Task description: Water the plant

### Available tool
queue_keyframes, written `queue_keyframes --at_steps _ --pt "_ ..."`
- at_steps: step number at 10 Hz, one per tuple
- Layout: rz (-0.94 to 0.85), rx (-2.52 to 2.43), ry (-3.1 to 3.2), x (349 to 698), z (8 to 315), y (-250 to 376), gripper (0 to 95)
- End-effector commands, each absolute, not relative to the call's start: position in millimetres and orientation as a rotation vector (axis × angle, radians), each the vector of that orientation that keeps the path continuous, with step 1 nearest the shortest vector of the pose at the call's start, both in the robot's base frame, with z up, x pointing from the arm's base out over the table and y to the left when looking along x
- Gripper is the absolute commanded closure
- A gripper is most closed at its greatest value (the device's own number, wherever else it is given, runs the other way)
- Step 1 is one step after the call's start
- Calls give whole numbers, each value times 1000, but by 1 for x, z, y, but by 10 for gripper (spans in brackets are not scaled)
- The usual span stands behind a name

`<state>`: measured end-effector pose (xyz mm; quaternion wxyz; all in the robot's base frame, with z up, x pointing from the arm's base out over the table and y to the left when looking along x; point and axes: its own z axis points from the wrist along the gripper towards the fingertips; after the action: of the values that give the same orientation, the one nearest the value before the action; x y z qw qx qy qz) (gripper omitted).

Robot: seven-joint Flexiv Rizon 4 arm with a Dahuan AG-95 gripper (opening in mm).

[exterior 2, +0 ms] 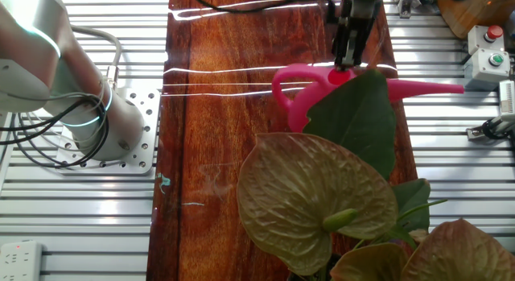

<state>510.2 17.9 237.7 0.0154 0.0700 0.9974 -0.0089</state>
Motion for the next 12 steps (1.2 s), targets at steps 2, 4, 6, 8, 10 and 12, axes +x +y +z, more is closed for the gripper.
queue_keyframes --at_steps 2,4,6,8,10,12 --pt "-27 143 3111 503 272 -5 950" --pt "-29 128 3111 501 274 -11 950" --pt "-43 118 3111 501 275 -12 950" --pt "-41 115 3109 501 272 -12 950" --pt "-35 110 3108 501 273 -14 950" --pt "-36 97 3110 499 276 -21 950"
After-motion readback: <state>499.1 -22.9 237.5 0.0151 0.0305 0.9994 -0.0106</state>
